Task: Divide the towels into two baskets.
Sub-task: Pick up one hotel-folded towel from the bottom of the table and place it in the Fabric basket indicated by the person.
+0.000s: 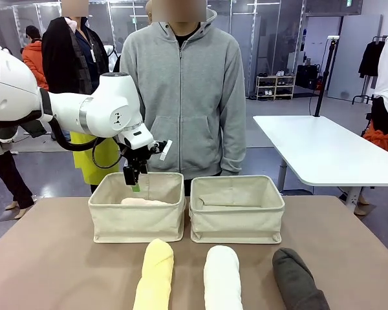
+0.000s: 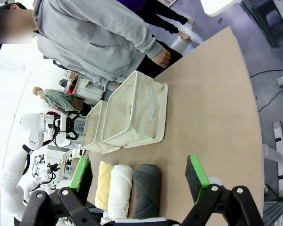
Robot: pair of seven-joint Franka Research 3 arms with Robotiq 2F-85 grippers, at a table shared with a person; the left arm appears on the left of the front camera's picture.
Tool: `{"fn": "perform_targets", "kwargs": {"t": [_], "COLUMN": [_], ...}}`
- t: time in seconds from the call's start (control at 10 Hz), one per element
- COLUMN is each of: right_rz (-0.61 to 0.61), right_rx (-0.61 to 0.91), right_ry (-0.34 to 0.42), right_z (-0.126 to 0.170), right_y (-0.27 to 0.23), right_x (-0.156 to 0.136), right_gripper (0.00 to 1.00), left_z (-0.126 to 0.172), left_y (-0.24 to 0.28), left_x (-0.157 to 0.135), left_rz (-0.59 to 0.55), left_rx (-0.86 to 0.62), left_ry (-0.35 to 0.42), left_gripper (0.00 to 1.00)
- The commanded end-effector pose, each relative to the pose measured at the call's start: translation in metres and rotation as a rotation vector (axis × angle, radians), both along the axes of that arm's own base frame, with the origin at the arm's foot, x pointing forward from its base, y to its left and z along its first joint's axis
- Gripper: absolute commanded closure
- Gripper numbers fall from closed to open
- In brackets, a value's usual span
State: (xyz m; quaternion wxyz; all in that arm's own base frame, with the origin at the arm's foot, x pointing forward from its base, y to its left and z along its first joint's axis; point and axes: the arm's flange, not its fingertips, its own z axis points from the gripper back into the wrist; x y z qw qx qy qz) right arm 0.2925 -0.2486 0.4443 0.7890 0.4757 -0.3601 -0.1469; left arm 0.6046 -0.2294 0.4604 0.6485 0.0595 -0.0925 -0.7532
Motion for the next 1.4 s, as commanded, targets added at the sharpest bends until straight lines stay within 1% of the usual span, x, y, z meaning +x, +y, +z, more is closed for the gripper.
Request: {"fn": "perform_targets", "kwargs": {"t": [0.0, 0.6, 0.7, 0.8, 0.9, 1.0, 1.1, 1.2, 1.3], "right_rz": [-0.001, -0.001, -0.001, -0.001, -0.001, -0.001, -0.001, -0.001, -0.001], "right_rx": [0.004, 0.004, 0.004, 0.004, 0.004, 0.004, 0.004, 0.004, 0.004], "right_ry": [-0.012, -0.012, -0.012, -0.012, -0.012, -0.012, -0.012, -0.012, -0.012], "right_z": [0.003, 0.003, 0.003, 0.003, 0.003, 0.003, 0.003, 0.003, 0.003], "right_y": [0.0, 0.0, 0.0, 0.0, 0.0, 0.0, 0.0, 0.0, 0.0], "right_x": [0.0, 0.0, 0.0, 0.0, 0.0, 0.0, 0.0, 0.0, 0.0], "right_gripper": [0.0, 0.0, 0.0, 0.0, 0.0, 0.0, 0.0, 0.0, 0.0], "left_z": [0.003, 0.0, 0.018, 0.035, 0.049, 0.059, 0.063, 0.063, 0.058], "left_y": [0.002, -0.001, 0.006, 0.02, 0.038, 0.057, 0.074, 0.09, 0.105], "left_x": [0.004, 0.002, -0.002, -0.019, -0.047, -0.083, -0.11, -0.132, -0.152], "left_rz": [-0.013, -0.001, 0.055, 0.142, 0.231, 0.308, 0.38, 0.452, 0.516], "left_rx": [0.01, -0.001, -0.066, -0.116, -0.154, -0.241, -0.299, -0.376, -0.464], "left_ry": [0.001, -0.002, 0.032, 0.065, 0.071, 0.116, 0.154, 0.225, 0.313], "left_gripper": [0.0, 0.0, 0.0, 0.0, 0.0, 0.0, 0.0, 0.0, 0.0]}}
